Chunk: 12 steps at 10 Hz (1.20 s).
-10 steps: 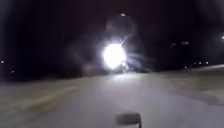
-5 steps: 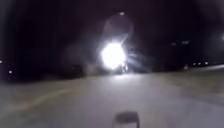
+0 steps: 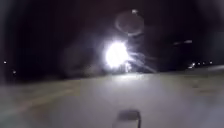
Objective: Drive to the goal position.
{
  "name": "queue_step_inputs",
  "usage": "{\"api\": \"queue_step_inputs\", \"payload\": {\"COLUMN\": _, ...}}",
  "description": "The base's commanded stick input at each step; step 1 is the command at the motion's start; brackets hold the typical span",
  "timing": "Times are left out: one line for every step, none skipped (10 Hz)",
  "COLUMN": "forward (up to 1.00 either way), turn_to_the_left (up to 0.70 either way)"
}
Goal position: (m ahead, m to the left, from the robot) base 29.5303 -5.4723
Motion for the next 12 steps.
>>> {"api": "queue_step_inputs", "payload": {"forward": 1.00, "turn_to_the_left": 0.00}}
{"api": "queue_step_inputs", "payload": {"forward": 1.00, "turn_to_the_left": 0.00}}
{"api": "queue_step_inputs", "payload": {"forward": 1.00, "turn_to_the_left": 0.00}}
{"api": "queue_step_inputs", "payload": {"forward": 1.00, "turn_to_the_left": 0.00}}
{"api": "queue_step_inputs", "payload": {"forward": 1.00, "turn_to_the_left": 0.00}}
{"api": "queue_step_inputs", "payload": {"forward": 1.00, "turn_to_the_left": 0.00}}
{"api": "queue_step_inputs", "payload": {"forward": 1.00, "turn_to_the_left": 0.00}}
{"api": "queue_step_inputs", "payload": {"forward": 1.00, "turn_to_the_left": 0.00}}
{"api": "queue_step_inputs", "payload": {"forward": 1.00, "turn_to_the_left": 0.00}}
{"api": "queue_step_inputs", "payload": {"forward": 1.00, "turn_to_the_left": 0.00}}
{"api": "queue_step_inputs", "payload": {"forward": 1.00, "turn_to_the_left": 0.00}}
{"api": "queue_step_inputs", "payload": {"forward": 1.00, "turn_to_the_left": 0.00}}
